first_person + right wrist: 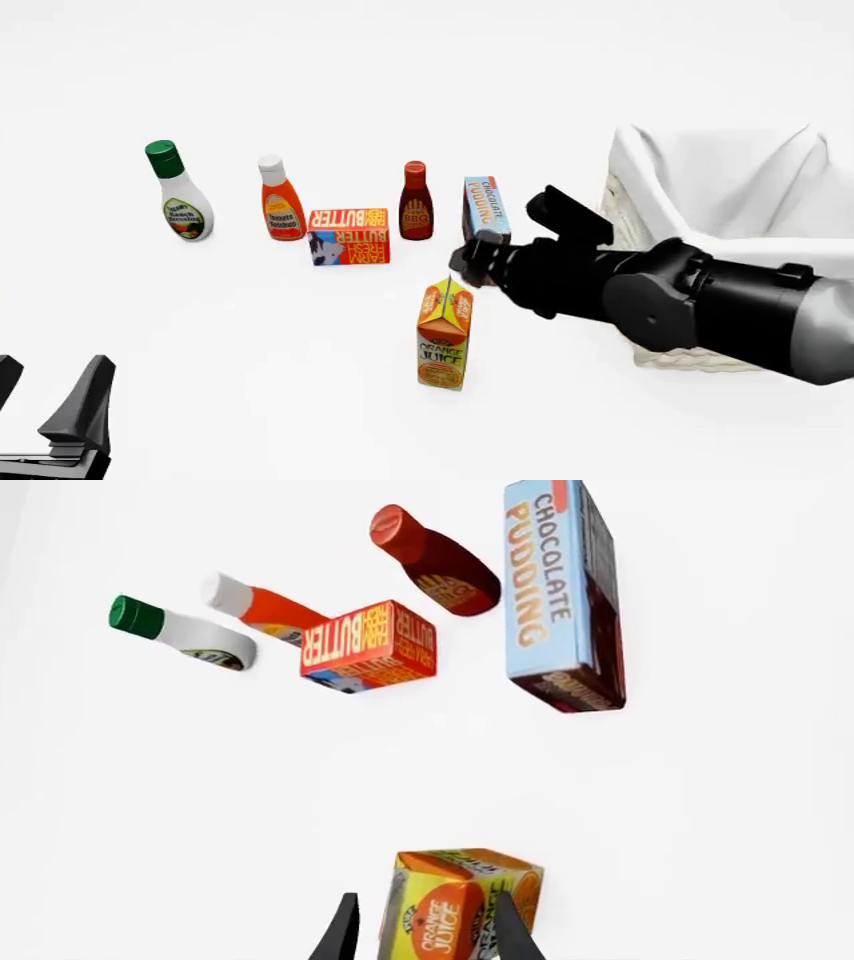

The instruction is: Pick the orange juice and place it in the basket.

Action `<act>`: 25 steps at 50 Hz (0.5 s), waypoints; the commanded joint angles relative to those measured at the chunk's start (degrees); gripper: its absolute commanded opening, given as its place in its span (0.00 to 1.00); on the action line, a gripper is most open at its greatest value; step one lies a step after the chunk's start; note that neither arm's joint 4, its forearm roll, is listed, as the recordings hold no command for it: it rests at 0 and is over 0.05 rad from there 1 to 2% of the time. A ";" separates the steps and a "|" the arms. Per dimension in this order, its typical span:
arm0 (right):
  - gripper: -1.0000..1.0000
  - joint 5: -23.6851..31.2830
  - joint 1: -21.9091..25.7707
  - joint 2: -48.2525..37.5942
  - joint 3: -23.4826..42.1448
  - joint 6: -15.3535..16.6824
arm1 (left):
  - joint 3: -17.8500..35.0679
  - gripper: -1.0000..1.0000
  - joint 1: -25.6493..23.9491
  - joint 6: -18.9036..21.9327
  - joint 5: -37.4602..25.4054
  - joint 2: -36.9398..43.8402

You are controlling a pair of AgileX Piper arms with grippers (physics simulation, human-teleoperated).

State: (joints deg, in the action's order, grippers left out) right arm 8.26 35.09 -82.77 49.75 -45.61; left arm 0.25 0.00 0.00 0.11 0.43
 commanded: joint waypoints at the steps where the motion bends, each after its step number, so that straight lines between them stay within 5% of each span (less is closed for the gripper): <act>1: 1.00 -0.83 1.12 -1.33 -0.14 -0.61 | 0.00 1.00 0.00 0.00 0.00 0.00; 25: 1.00 -2.20 2.04 -3.23 -0.50 -1.17 | 0.00 1.00 0.00 0.00 0.00 0.00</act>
State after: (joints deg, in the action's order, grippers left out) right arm 6.69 36.86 -85.26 49.56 -46.48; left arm 0.25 0.00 0.00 0.11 0.43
